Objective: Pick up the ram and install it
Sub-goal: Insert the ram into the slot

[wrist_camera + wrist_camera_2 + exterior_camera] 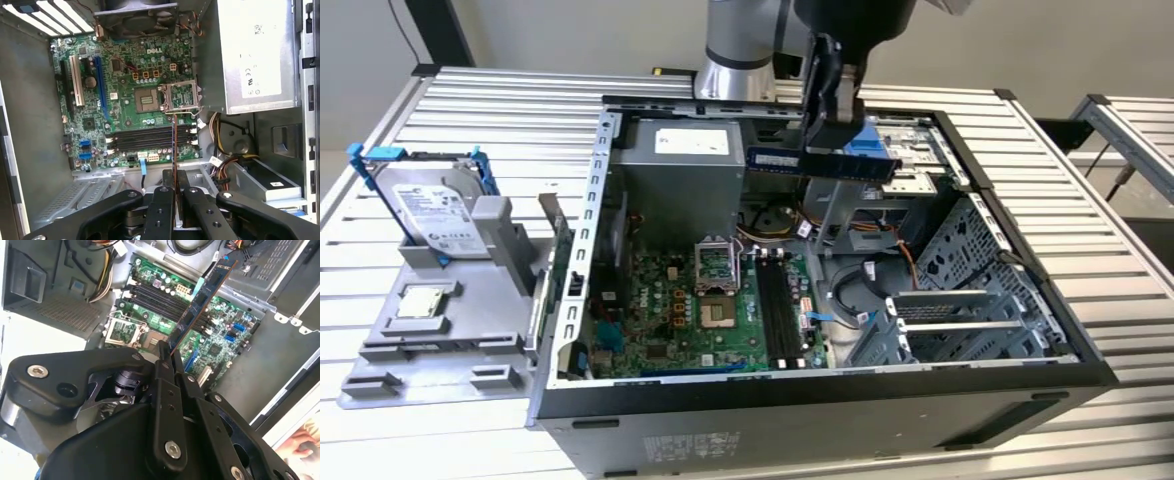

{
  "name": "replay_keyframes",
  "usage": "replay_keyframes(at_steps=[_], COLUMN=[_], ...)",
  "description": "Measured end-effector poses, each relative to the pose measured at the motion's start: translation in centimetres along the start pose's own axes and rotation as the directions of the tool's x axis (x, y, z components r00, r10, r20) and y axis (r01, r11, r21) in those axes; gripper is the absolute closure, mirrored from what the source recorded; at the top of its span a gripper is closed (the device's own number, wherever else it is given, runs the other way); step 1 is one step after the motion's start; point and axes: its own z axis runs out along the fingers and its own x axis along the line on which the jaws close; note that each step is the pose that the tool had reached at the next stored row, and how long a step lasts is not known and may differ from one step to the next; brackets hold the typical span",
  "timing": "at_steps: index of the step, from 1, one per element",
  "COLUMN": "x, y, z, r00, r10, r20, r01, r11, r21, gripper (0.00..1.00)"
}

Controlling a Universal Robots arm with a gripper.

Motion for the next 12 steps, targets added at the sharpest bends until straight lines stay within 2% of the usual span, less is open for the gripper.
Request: replay_keyframes(at_steps=[5,9,12], x=[0.00,0.00,0.00], y=[0.00,0.00,0.00], z=[-0.01,0.00,0.00], r00=[0.9992,0.9959,0.9919], r10=[0.041,0.090,0.127], r20=[-0.0009,-0.0016,-0.0023], r01=[-0.041,-0.090,-0.127], r11=[0.9992,0.9959,0.9919], r21=[-0.0015,-0.0030,-0.0041], gripper=[1.00,1.00,1.00])
